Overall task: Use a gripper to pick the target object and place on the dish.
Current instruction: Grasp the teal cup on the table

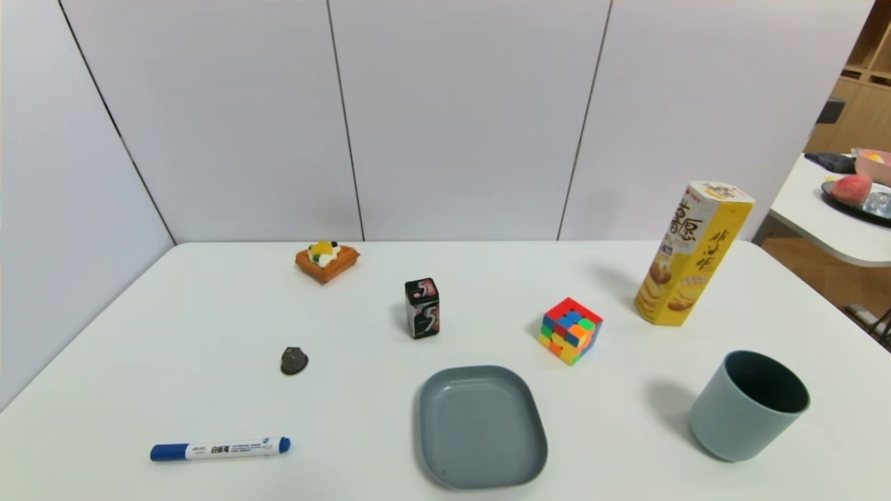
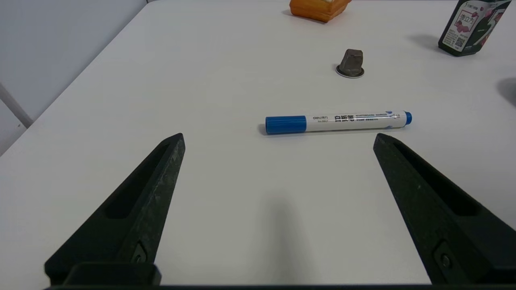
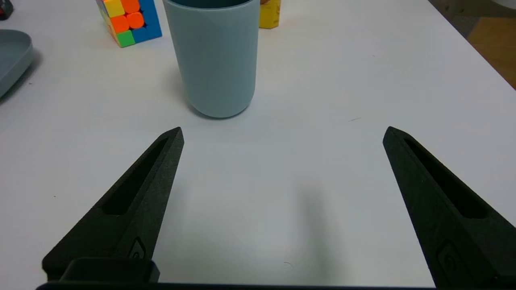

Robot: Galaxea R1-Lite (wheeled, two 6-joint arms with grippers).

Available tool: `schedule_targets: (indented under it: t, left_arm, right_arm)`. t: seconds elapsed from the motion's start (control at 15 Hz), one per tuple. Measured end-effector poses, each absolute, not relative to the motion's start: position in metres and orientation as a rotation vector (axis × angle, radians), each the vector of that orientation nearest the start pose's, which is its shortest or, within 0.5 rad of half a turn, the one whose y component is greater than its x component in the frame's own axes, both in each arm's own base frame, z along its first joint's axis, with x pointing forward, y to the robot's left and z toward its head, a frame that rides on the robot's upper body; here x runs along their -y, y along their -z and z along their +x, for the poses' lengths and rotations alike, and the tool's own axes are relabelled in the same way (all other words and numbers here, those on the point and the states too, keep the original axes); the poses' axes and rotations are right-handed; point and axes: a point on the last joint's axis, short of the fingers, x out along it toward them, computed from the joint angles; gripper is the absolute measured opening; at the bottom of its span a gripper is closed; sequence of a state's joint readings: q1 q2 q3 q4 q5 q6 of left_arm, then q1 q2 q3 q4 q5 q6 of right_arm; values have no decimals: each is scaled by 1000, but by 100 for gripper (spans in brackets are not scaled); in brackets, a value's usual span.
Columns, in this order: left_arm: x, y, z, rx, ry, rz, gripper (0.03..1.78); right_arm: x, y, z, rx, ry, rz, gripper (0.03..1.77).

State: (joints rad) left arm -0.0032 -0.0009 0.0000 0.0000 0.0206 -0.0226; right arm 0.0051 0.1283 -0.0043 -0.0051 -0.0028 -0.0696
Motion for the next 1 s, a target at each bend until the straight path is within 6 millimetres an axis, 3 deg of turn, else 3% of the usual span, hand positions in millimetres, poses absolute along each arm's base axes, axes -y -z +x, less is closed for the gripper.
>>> schedule_targets:
  t: [0.27, 0.6, 1.0]
  left_arm:
    - [-1, -75, -23, 1, -17, -23, 169]
    - [-1, -75, -23, 1, -18, -23, 169]
    - [-1, -75, -23, 1, -17, -23, 169]
  right_arm:
    - [0, -100, -4, -158, -64, -95, 171]
    - [-1, -112, 11, -184, -114, -101, 171]
    - [-5, -113, 27, -264, -212, -114, 171]
